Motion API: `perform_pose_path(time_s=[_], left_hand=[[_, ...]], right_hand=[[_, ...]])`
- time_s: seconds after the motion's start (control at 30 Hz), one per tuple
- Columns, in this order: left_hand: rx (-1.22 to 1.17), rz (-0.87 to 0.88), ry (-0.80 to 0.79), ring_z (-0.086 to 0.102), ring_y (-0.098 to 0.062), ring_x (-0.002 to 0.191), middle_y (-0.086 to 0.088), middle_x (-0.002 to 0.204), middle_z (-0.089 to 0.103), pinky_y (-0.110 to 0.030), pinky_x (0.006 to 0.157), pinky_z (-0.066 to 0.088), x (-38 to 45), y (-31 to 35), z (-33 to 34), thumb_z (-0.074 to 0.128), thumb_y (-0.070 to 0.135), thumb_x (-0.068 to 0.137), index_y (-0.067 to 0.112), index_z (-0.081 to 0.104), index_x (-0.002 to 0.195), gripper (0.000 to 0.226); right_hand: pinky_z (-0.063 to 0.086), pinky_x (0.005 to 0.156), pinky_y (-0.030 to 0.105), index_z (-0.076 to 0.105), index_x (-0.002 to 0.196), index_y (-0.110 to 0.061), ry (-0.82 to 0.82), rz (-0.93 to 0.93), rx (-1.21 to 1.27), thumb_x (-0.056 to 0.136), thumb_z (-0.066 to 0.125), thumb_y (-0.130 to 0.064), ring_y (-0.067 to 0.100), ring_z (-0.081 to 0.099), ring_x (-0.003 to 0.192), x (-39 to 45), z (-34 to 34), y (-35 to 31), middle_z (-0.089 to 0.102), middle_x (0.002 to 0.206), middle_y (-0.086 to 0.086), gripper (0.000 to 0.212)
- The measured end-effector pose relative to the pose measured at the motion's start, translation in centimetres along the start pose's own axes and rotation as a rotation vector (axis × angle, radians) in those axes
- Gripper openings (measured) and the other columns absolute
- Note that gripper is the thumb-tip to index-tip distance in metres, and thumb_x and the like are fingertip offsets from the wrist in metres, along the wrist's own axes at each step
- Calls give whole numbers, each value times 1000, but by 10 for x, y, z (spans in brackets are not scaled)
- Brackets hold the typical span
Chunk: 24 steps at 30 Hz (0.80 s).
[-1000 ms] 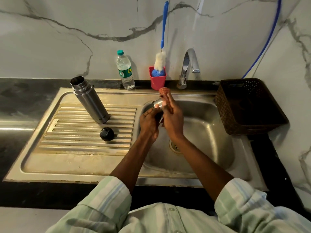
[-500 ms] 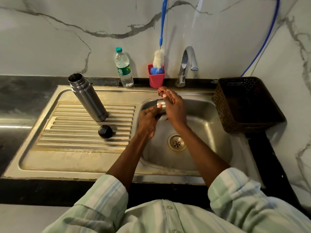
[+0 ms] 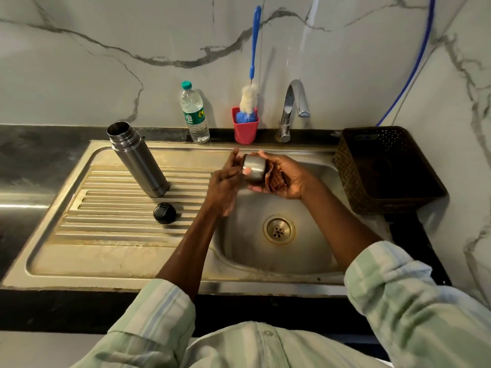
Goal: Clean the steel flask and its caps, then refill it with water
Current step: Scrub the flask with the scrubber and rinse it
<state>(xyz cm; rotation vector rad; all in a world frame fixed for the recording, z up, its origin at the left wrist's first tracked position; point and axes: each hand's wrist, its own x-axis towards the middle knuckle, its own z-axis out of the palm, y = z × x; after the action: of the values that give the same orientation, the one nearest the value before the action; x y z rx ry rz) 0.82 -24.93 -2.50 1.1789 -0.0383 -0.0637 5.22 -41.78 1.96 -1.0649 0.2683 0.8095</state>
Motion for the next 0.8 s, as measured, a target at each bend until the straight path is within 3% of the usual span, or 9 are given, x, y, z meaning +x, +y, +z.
perform_pose_path(time_s=[0.1,0.27,0.37,0.47,0.53,0.63,0.7,0.73,0.8], left_hand=[[14,75,25,47,-13,136,8,153,41,-39,102,50,4,2,7,65,7,90,4,76,102,17],[510,191,156,37,-16,143,21,152,31,-48,111,43,2,-8,12,62,26,96,10,69,123,33],[591,146,165,47,-16,136,19,155,31,-42,107,48,0,-14,11,61,30,98,13,68,125,33],[657,156,242,40,-9,136,2,157,35,-19,108,41,-6,-20,19,61,23,98,9,68,124,31],[671,139,253,38,4,129,3,153,36,-5,103,35,-12,-27,26,63,20,97,4,69,121,30],[600,121,232,49,12,118,-3,146,49,-14,102,44,-17,-36,26,66,25,94,13,65,129,36],[550,61,281,55,-5,123,-6,143,53,-30,106,46,-11,-36,24,67,30,93,33,70,119,26],[533,37,301,55,-15,125,-6,143,52,-33,105,46,-7,-36,22,67,32,93,32,73,111,19],[494,19,300,59,-20,120,-8,137,57,-25,96,51,-1,-36,20,67,31,93,10,71,117,32]], right_hand=[[61,70,38,55,134,-7,-50,10,278,94,60,-38,36,67,100,2,5,13,65,116,22,51],[60,65,32,64,111,-9,67,33,368,99,47,-44,23,71,80,10,17,28,72,92,11,41],[53,78,38,64,96,-7,103,-1,379,103,39,-40,24,72,65,5,23,37,73,76,12,42],[49,83,38,64,97,-7,146,-58,379,104,37,-38,25,69,78,8,26,43,73,79,12,41],[47,76,33,65,98,-10,202,-112,360,102,43,-40,22,62,82,13,22,42,70,88,10,37],[34,60,27,67,104,-18,285,-171,168,99,45,-44,16,55,70,16,11,38,66,88,5,34],[38,58,27,66,111,-22,311,-230,63,97,51,-45,16,55,64,16,12,42,65,83,5,31],[41,58,28,66,114,-25,325,-276,36,96,55,-46,16,56,63,16,13,45,64,79,4,30],[46,60,30,67,113,-27,353,-330,45,95,57,-44,15,57,64,16,17,48,63,76,3,27]])
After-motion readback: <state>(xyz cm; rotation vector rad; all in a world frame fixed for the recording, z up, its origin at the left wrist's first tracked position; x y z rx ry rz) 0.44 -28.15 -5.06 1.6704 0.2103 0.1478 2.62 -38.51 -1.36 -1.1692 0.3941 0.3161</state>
